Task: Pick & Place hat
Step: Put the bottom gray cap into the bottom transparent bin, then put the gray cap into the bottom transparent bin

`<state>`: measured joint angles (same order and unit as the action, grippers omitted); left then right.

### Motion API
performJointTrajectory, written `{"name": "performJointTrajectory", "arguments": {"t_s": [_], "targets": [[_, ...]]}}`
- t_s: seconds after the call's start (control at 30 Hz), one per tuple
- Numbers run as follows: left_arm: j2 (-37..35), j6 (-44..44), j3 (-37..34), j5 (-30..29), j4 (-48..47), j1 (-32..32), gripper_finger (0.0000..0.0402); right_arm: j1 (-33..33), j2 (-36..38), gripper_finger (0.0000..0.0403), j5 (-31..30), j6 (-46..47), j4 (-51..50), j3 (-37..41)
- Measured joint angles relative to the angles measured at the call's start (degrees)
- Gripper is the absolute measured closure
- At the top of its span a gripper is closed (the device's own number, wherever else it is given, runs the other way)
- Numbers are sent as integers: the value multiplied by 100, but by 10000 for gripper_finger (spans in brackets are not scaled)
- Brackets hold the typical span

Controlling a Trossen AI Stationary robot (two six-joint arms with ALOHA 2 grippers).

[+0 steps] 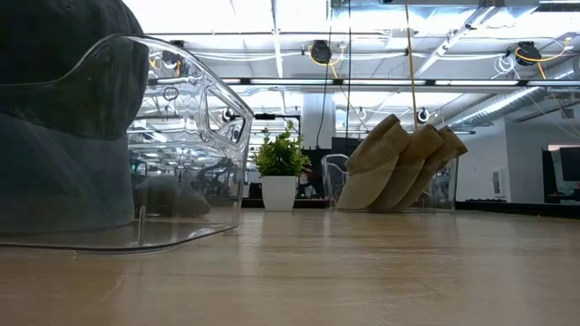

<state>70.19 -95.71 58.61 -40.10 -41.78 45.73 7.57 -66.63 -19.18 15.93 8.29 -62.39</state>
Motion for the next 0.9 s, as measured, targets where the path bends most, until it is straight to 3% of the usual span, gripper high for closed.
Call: {"name": "performJointTrajectory", "arguments": {"t_s": [0.2,0.4,0.6,0.9], "targets": [[-372,235,0,2,138,-82,133,2,0,273,396,-263,0,0],[-773,1142,0,-157,913,-241,105,2,0,276,440,-272,0,0],[-1097,3027,0,-643,2204,-481,109,2,0,269,437,-272,0,0],[-1530,5983,0,-688,3382,-921,132,2,0,265,433,-272,2,0]]}}
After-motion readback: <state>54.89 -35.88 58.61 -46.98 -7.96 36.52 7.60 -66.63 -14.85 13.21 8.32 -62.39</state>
